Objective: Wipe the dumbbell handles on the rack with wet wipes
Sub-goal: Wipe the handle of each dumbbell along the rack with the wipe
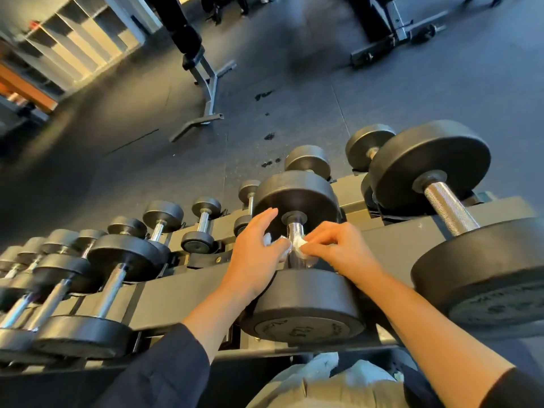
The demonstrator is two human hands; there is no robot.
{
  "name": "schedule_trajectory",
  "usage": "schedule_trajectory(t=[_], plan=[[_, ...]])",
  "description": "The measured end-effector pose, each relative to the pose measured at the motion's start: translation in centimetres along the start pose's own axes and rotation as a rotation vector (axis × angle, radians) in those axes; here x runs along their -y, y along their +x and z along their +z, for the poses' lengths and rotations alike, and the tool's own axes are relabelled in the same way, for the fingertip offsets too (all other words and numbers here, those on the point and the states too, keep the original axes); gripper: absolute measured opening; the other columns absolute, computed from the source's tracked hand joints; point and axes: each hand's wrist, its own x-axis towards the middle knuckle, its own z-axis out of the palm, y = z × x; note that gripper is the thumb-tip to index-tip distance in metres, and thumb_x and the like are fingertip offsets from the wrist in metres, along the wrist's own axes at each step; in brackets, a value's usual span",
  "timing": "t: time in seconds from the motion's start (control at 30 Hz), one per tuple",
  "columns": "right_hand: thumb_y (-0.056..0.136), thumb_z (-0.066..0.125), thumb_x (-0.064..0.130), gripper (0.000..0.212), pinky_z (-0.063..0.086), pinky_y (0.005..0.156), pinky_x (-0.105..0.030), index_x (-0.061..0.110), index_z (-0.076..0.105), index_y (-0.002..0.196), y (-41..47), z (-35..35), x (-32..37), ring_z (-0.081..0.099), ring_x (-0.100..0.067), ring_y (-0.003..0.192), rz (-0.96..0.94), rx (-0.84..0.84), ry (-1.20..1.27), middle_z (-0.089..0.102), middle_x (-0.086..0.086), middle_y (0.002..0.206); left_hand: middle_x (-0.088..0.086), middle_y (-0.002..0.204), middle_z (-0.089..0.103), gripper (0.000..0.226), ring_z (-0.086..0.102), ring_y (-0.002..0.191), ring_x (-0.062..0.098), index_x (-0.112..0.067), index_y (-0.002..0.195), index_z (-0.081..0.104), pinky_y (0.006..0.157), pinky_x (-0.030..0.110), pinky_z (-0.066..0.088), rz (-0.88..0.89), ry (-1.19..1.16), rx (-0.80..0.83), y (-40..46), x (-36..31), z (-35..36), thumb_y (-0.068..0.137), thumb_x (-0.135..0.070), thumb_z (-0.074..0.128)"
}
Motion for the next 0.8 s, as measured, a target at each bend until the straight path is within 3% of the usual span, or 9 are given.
schedule_trajectory(t=[0.2, 0.3, 0.37, 0.43, 0.5, 0.57, 0.7, 0.8], plan=[[0.073, 0.075, 0.003, 0.017, 0.054, 0.071, -0.023, 0.019, 0.072, 0.067, -0.3, 0.1, 0.3, 0.064, -0.012, 0.082, 0.037, 0.059, 0.089, 0.067, 0.002, 0.082, -0.012, 0.151, 0.03, 0.054, 0.03, 0.137, 0.011, -0.038, 0.141, 0.036, 0.108, 0.045, 0.038, -0.035, 0.038, -0.03, 0.2, 0.4, 0.0, 0.093, -0.025, 0.056], [0.079, 0.069, 0.006, 0.016, 0.05, 0.067, -0.021, 0.02, 0.07, 0.072, -0.2, 0.2, -0.7, 0.062, -0.01, 0.079, 0.108, -0.146, 0.085, 0.065, 0.004, 0.078, -0.012, 0.152, 0.03, 0.054, 0.03, 0.137, 0.011, -0.038, 0.142, 0.037, 0.107, 0.045, 0.04, -0.044, 0.031, -0.039, 0.3, 0.6, 0.0, 0.093, -0.026, 0.057], [0.083, 0.067, 0.008, 0.01, 0.056, 0.072, -0.033, 0.017, 0.07, 0.085, -0.2, 0.1, -2.0, 0.063, -0.015, 0.084, 0.15, -0.329, 0.032, 0.063, 0.003, 0.083, -0.013, 0.152, 0.029, 0.053, 0.03, 0.137, 0.012, -0.039, 0.141, 0.037, 0.107, 0.044, 0.04, -0.057, 0.033, -0.037, 0.2, 0.6, -0.1, 0.094, -0.027, 0.056], [0.085, 0.066, 0.008, 0.02, 0.057, 0.081, -0.043, 0.014, 0.068, 0.104, -0.2, 0.1, -2.9, 0.063, -0.019, 0.094, 0.166, -0.402, -0.01, 0.065, -0.002, 0.098, -0.013, 0.152, 0.029, 0.052, 0.032, 0.137, 0.012, -0.039, 0.141, 0.037, 0.101, 0.039, 0.046, -0.061, 0.039, -0.037, 0.2, 0.5, 0.0, 0.094, -0.027, 0.056], [0.084, 0.066, 0.007, 0.033, 0.054, 0.087, -0.044, 0.013, 0.063, 0.116, 0.0, 0.3, -3.2, 0.06, -0.019, 0.102, 0.143, -0.359, -0.024, 0.064, -0.006, 0.111, -0.013, 0.152, 0.029, 0.052, 0.034, 0.135, 0.013, -0.039, 0.141, 0.037, 0.083, 0.02, 0.052, -0.062, 0.045, -0.035, 0.2, 0.3, 0.0, 0.094, -0.026, 0.056], [0.082, 0.068, 0.006, 0.036, 0.053, 0.089, -0.04, 0.014, 0.064, 0.117, 0.2, 0.5, -3.0, 0.059, -0.016, 0.104, 0.085, -0.269, -0.014, 0.063, -0.004, 0.113, -0.013, 0.152, 0.029, 0.053, 0.037, 0.133, 0.013, -0.038, 0.141, 0.037, 0.064, 0.008, 0.049, -0.062, 0.047, -0.027, 0.3, 0.2, 0.0, 0.094, -0.025, 0.056], [0.08, 0.07, 0.006, 0.035, 0.051, 0.081, -0.019, 0.016, 0.065, 0.114, 0.2, 0.5, -2.3, 0.061, -0.007, 0.096, 0.065, -0.02, 0.097, 0.066, 0.004, 0.105, -0.012, 0.151, 0.03, 0.053, 0.039, 0.131, 0.012, -0.038, 0.14, 0.038, 0.059, 0.006, 0.047, -0.049, 0.047, -0.035, 0.4, 0.3, 0.1, 0.093, -0.024, 0.057], [0.075, 0.075, 0.003, 0.037, 0.047, 0.07, -0.012, 0.013, 0.066, 0.109, 0.0, 0.4, -2.1, 0.06, -0.001, 0.087, 0.105, 0.023, 0.102, 0.064, 0.007, 0.094, -0.012, 0.15, 0.031, 0.052, 0.039, 0.13, 0.013, -0.037, 0.14, 0.039, 0.059, 0.002, 0.044, -0.049, 0.032, -0.055, 0.3, 0.5, 0.1, 0.093, -0.023, 0.057]])
